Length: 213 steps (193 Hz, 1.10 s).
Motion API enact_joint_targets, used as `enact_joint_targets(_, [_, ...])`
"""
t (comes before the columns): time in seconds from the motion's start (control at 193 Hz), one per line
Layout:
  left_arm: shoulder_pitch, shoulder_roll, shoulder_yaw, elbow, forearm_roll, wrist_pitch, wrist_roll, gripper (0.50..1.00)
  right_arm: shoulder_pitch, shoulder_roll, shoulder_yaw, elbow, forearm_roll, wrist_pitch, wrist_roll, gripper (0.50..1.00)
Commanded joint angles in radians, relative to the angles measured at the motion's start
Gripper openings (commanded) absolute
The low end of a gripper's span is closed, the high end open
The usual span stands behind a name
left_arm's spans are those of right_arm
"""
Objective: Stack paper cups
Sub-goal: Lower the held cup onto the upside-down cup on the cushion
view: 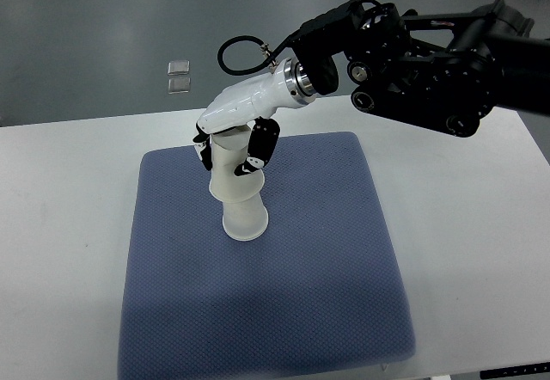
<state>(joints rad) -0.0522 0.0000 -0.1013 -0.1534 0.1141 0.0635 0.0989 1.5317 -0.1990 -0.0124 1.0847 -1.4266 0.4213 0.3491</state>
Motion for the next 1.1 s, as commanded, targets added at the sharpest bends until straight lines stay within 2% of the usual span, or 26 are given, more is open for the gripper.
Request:
enact_joint_targets(0.0, [0.0, 0.0, 0.0, 0.0, -0.001, 0.001, 0.001, 1.0, -0.007, 0.003, 0.002, 0.0, 0.0, -0.015, 0.001, 0.599])
enact_joint_targets(0.393, [0.0, 0.0, 0.0, 0.0, -0.001, -0.001, -0.002, 1.0, -0.033, 0.023, 0.015, -0.008, 0.0, -0.036, 0.001, 0.599])
enact_joint_targets(0.538, [0.0, 0.0, 0.0, 0.0, -0.001, -0.001, -0.002, 1.0, -0.036, 0.023, 0.017, -0.019, 0.0, -0.05, 0.001, 0.619])
enact_joint_targets(1.097, [0.0, 0.0, 0.0, 0.0, 0.001, -0.001, 0.001, 1.0, -0.038, 0.004, 0.012, -0.022, 0.0, -0.041, 0.007, 0.619])
